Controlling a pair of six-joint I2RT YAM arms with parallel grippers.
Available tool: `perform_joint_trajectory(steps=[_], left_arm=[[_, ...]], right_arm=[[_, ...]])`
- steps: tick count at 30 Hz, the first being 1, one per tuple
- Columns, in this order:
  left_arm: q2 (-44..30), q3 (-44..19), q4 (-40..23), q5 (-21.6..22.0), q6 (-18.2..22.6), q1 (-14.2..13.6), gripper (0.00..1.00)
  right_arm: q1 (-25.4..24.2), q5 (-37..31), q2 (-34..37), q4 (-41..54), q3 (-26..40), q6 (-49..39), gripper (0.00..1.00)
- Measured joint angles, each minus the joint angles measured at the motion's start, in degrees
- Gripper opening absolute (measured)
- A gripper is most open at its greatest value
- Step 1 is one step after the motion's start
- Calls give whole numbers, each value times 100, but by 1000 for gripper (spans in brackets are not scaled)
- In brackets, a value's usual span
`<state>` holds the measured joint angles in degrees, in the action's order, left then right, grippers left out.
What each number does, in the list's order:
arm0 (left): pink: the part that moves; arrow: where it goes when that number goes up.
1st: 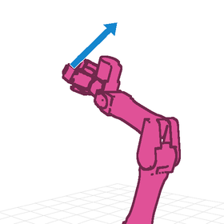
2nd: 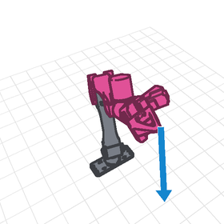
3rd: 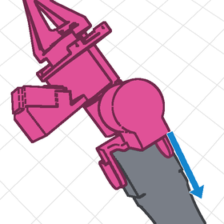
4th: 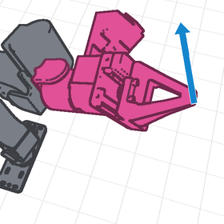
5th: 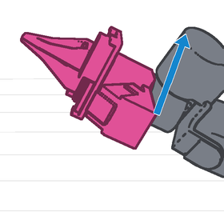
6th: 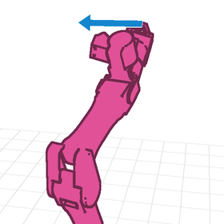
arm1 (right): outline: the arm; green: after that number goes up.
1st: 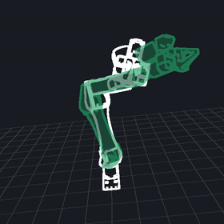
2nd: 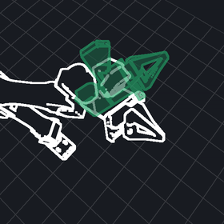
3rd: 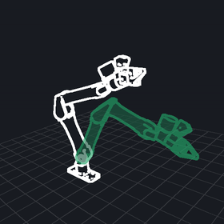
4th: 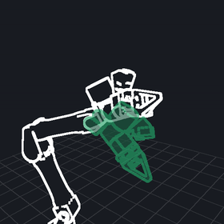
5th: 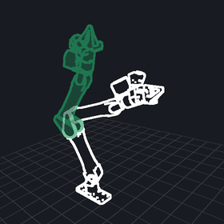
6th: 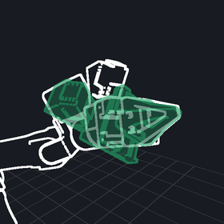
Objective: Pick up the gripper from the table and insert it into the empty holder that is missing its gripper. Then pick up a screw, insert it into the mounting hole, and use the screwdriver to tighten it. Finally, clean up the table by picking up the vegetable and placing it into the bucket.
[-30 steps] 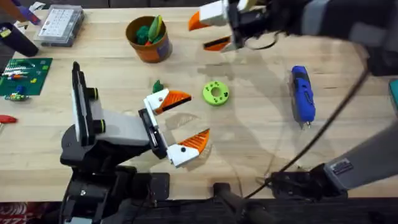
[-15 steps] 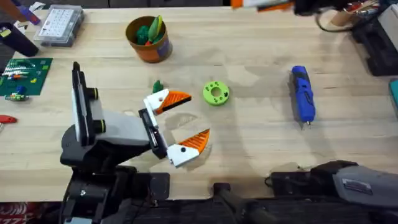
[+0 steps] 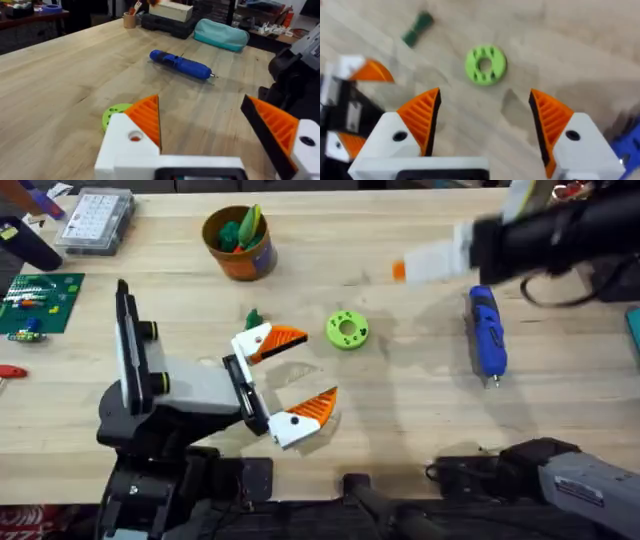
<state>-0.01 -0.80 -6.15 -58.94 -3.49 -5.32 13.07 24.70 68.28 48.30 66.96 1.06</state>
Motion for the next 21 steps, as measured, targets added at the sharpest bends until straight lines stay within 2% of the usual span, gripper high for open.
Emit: perform_joint_trajectory(steps=[5,14,21], left_arm=[[0,0,2,2,0,0,986],[0,0,2,0,0,0,986],[1,0,2,0,0,0,986]], right_arm=[[313,-547,9,841,-183,-370,998],[1084,-1227,8,1210,-188,-590,998],[1203,-1447,8,1203,-188,-603,998]])
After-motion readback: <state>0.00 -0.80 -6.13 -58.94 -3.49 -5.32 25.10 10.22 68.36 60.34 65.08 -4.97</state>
